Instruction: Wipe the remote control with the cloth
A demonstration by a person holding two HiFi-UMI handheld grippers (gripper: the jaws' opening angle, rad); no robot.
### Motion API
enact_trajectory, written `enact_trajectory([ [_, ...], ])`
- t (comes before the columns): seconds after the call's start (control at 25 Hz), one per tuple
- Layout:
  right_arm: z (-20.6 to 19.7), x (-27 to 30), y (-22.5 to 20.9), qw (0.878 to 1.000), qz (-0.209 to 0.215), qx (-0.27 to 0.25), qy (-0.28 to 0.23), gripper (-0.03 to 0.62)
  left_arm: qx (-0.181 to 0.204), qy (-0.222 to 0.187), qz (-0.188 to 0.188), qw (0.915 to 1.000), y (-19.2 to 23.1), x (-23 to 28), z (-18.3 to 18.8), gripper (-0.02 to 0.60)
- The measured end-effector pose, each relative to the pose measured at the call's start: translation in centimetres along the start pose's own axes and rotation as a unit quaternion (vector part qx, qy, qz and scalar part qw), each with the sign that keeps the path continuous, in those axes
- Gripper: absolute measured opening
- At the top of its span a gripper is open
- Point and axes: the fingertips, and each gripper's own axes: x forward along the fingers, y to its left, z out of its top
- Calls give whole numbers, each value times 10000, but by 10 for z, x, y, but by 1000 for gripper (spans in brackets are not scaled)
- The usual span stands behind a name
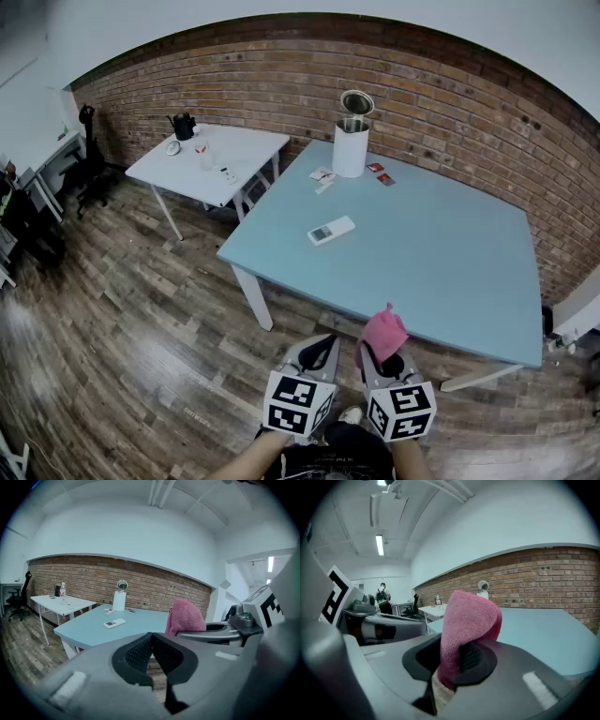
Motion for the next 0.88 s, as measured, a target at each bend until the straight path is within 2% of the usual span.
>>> enact_trajectory([
  [0.56, -3, 11, 2, 9999, 51, -17, 100, 63, -34, 184, 26, 9998, 11, 8, -11, -3],
  [0.88, 2, 49, -4, 9996, 168, -30, 210, 63, -118, 265, 164, 9994, 41, 29, -11, -3],
])
